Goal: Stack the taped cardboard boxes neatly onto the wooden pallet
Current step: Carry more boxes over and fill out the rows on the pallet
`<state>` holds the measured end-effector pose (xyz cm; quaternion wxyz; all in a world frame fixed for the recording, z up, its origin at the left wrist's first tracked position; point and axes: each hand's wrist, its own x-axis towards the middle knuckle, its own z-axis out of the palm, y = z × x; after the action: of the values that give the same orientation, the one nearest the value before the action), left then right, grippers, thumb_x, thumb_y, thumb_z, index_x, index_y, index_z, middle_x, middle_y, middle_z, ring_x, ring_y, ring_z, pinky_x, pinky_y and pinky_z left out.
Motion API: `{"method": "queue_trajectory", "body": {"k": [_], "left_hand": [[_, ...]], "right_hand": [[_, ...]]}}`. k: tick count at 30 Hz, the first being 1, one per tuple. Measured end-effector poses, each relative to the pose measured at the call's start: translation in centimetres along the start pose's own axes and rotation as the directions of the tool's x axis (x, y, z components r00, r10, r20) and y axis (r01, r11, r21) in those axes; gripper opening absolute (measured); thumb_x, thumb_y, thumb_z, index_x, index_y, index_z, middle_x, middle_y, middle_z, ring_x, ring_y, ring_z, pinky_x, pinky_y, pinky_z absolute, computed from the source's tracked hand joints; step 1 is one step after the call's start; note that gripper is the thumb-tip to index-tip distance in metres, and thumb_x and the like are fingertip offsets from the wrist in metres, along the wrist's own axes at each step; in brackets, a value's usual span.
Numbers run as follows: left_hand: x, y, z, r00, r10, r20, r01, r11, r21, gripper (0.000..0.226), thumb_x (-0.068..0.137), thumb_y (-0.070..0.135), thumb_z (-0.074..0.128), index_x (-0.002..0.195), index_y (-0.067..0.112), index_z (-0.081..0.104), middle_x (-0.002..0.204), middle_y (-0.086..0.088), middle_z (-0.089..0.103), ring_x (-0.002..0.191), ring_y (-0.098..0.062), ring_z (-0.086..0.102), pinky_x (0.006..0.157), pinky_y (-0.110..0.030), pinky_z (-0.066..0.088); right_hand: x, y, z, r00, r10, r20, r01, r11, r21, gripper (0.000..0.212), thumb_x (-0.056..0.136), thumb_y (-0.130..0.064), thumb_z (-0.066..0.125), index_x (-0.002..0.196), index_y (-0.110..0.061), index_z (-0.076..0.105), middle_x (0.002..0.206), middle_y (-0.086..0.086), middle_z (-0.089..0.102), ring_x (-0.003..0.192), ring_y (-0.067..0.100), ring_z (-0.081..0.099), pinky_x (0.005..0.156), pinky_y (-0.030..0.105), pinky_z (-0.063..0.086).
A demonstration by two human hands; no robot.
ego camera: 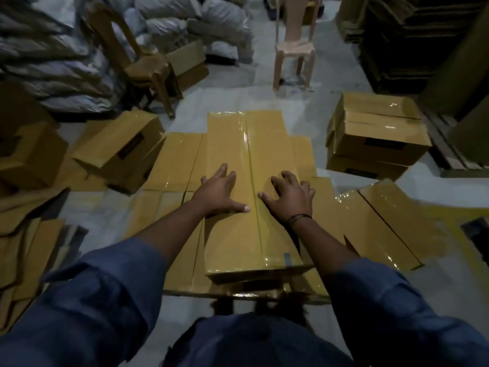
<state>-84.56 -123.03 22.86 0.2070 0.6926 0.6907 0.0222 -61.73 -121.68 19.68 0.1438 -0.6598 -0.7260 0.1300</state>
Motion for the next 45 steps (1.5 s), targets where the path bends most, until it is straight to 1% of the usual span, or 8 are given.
{"method": "queue_trajectory", "body": {"k": [4,8,13,21,26,32,38,45], "left_hand": [[0.0,-4.3,0.5,0.997,0.030,0.071,-0.031,0.999,0.019,0.135,0.056,0.086,0.077,0.164,0.025,0.022,0.174,0.000,-0.004,0.155,-0.039,0.017,0.121,-0.055,0.021],[0.1,-8.1,1.1,0.988,0.060,0.143,-0.062,0.998,0.009,0.134,0.058,0.082,0.080,0.164,0.027,0.021,0.173,0.004,-0.006,0.153,-0.049,0.011,0.119,-0.058,0.025],[0.7,-11.0,4.3,0.970,0.130,0.204,-0.129,0.991,-0.016,0.134,0.057,0.084,0.078,0.164,0.027,0.020,0.173,0.003,-0.007,0.154,-0.050,0.007,0.122,-0.062,0.016],[5.2,-12.5,12.4,0.950,0.078,0.301,-0.061,0.996,-0.067,0.131,0.060,0.083,0.077,0.164,0.035,0.013,0.171,0.012,-0.014,0.154,-0.050,0.002,0.117,-0.064,0.029],[8.4,-14.0,18.5,0.946,0.066,0.316,-0.037,0.995,-0.097,0.132,0.059,0.080,0.080,0.164,0.036,0.013,0.171,0.013,-0.016,0.153,-0.052,0.003,0.116,-0.065,0.030],[11.1,-13.7,23.2,0.941,0.109,0.321,-0.073,0.990,-0.122,0.127,0.063,0.073,0.084,0.164,0.038,0.015,0.171,0.014,-0.016,0.152,-0.054,0.000,0.113,-0.068,0.033],[12.7,-13.8,26.3,0.937,0.058,0.345,-0.009,0.990,-0.142,0.127,0.064,0.068,0.086,0.164,0.039,0.014,0.170,0.018,-0.018,0.153,-0.052,-0.001,0.115,-0.067,0.031],[13.2,-14.4,29.0,0.931,0.055,0.361,-0.007,0.991,-0.134,0.125,0.069,0.062,0.086,0.165,0.036,0.010,0.169,0.016,-0.022,0.152,-0.053,-0.007,0.118,-0.068,0.024]], "right_hand": [[-1.7,-2.2,3.3,1.000,0.014,0.010,-0.014,1.000,-0.014,0.058,0.083,-0.075,0.056,0.130,-0.041,0.062,0.153,-0.011,0.043,0.124,0.035,0.045,0.105,0.048,0.031],[-3.6,-4.6,6.7,0.996,0.092,0.021,-0.092,0.996,0.011,0.056,0.084,-0.074,0.057,0.129,-0.041,0.062,0.153,-0.011,0.042,0.122,0.033,0.044,0.102,0.047,0.036],[-5.4,-5.4,9.9,0.982,0.173,0.074,-0.172,0.985,-0.014,0.056,0.085,-0.075,0.055,0.131,-0.043,0.060,0.154,-0.012,0.039,0.124,0.031,0.042,0.102,0.046,0.035],[-3.3,-0.3,15.9,0.955,0.187,0.231,-0.188,0.982,-0.019,0.063,0.087,-0.074,0.053,0.142,-0.043,0.052,0.159,-0.011,0.030,0.131,0.031,0.035,0.109,0.047,0.032],[-1.5,3.0,21.7,0.963,0.141,0.232,-0.136,0.990,-0.038,0.057,0.089,-0.069,0.056,0.140,-0.043,0.053,0.159,-0.008,0.032,0.131,0.036,0.036,0.108,0.049,0.032],[-0.8,7.3,26.5,0.959,0.159,0.236,-0.157,0.987,-0.027,0.061,0.088,-0.077,0.049,0.139,-0.044,0.051,0.159,-0.009,0.031,0.129,0.038,0.040,0.109,0.053,0.034],[0.4,9.2,28.4,0.934,0.171,0.313,-0.166,0.985,-0.043,0.060,0.091,-0.072,0.048,0.143,-0.043,0.046,0.163,-0.008,0.023,0.136,0.038,0.031,0.111,0.053,0.035],[0.6,10.6,30.8,0.915,0.113,0.387,-0.068,0.989,-0.129,0.063,0.092,-0.064,0.053,0.147,-0.037,0.037,0.164,0.000,0.019,0.145,0.040,0.014,0.116,0.052,0.029]]}}
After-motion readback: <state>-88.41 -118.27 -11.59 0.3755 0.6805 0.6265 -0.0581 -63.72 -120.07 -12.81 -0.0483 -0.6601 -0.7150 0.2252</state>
